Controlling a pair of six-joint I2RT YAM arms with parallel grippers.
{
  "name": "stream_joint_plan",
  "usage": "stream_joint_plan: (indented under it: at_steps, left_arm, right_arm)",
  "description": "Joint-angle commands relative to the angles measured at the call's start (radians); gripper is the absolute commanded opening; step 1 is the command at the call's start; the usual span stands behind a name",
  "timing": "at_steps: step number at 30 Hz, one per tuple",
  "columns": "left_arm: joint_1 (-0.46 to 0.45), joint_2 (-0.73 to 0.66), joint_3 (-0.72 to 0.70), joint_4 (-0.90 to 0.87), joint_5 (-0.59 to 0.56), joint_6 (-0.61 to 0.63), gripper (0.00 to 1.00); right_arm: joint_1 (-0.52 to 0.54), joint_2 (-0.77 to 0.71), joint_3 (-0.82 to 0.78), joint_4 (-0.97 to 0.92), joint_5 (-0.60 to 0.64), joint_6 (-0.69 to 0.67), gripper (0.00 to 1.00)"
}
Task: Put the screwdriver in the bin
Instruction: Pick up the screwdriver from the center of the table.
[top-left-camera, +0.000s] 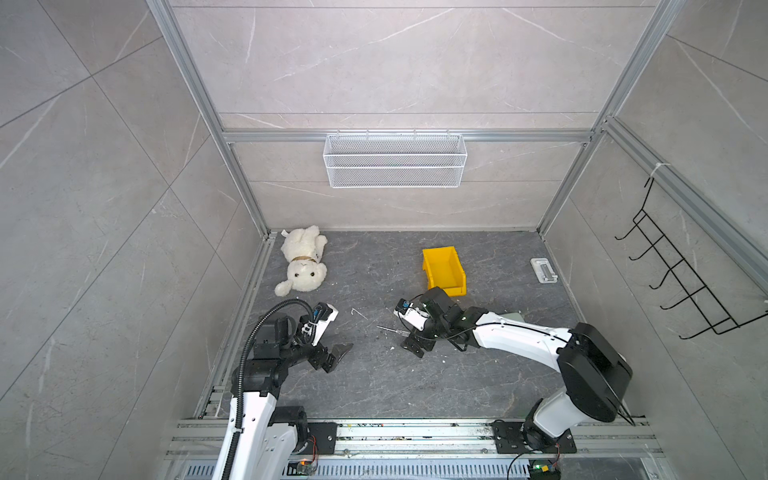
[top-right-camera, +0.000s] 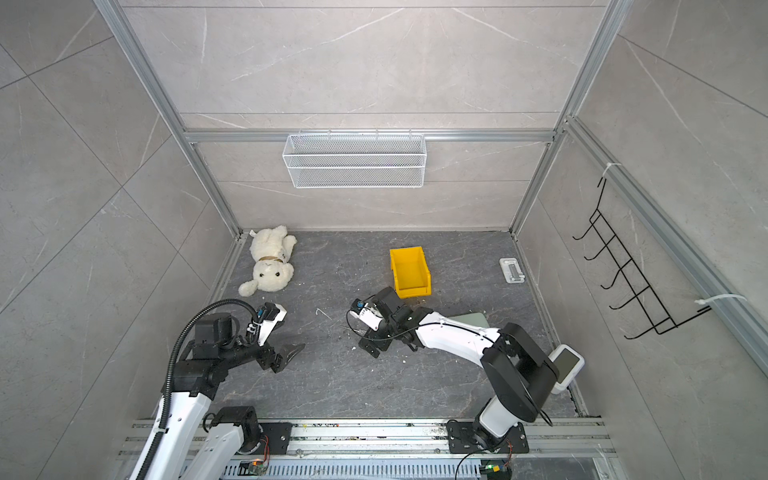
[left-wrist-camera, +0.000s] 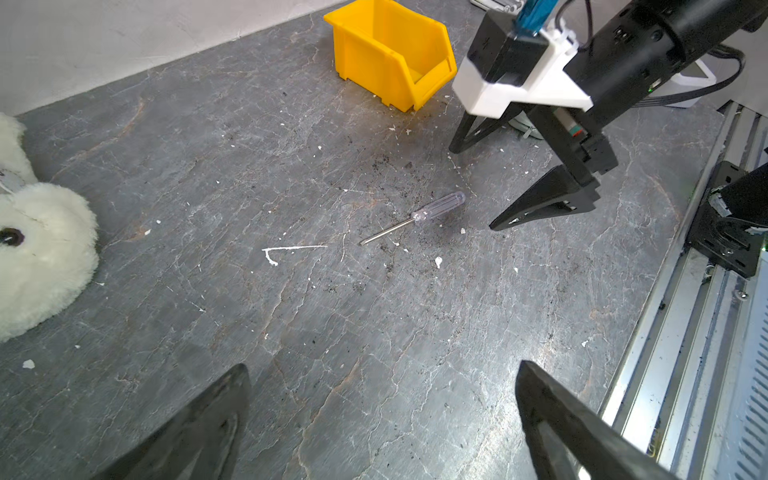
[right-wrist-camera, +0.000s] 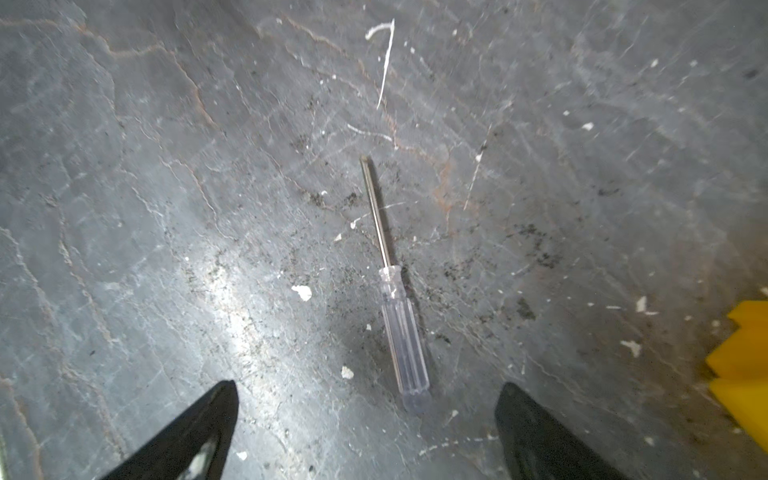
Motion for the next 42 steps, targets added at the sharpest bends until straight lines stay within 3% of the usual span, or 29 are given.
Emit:
stream_joint_plan:
  at_steps: [1,7,10,15,23,30,37,42]
  left_arm:
    - [-0.003,0.004,0.008,0.060,0.039,-0.008,1.00]
    - [-0.002,-0.006,0.007,0.039,0.041,0.012,1.00]
    - [-0.002,-0.006,0.009,0.029,0.048,0.018,1.00]
    - [-0.002,-0.003,0.011,0.028,0.060,0.021,1.00]
    - [-0.002,0.010,0.015,0.032,0.064,0.021,1.00]
    - [-0.002,0.011,0.015,0.034,0.064,0.021,1.00]
    - [-0.003,0.011,0.012,0.036,0.072,0.020,1.00]
    - [-0.003,0.013,0.014,0.036,0.075,0.020,1.00]
  right_arm:
    - [0.000,0.059,-0.001,0.029,-0.005,0.007,0.99]
    - [-0.001,0.131,0.042,0.023,0.008,-0.005,0.91]
    - [-0.003,0.144,0.046,0.030,0.030,-0.001,0.79]
    - [-0.006,0.159,0.054,0.038,0.058,0.009,0.67]
    - [-0.006,0.203,0.085,0.028,0.116,0.023,0.57]
    - [-0.006,0.219,0.092,0.028,0.144,0.035,0.35]
    - [-0.006,0.212,0.090,0.023,0.135,0.034,0.03]
    - [-0.006,0.203,0.085,0.030,0.137,0.037,0.01]
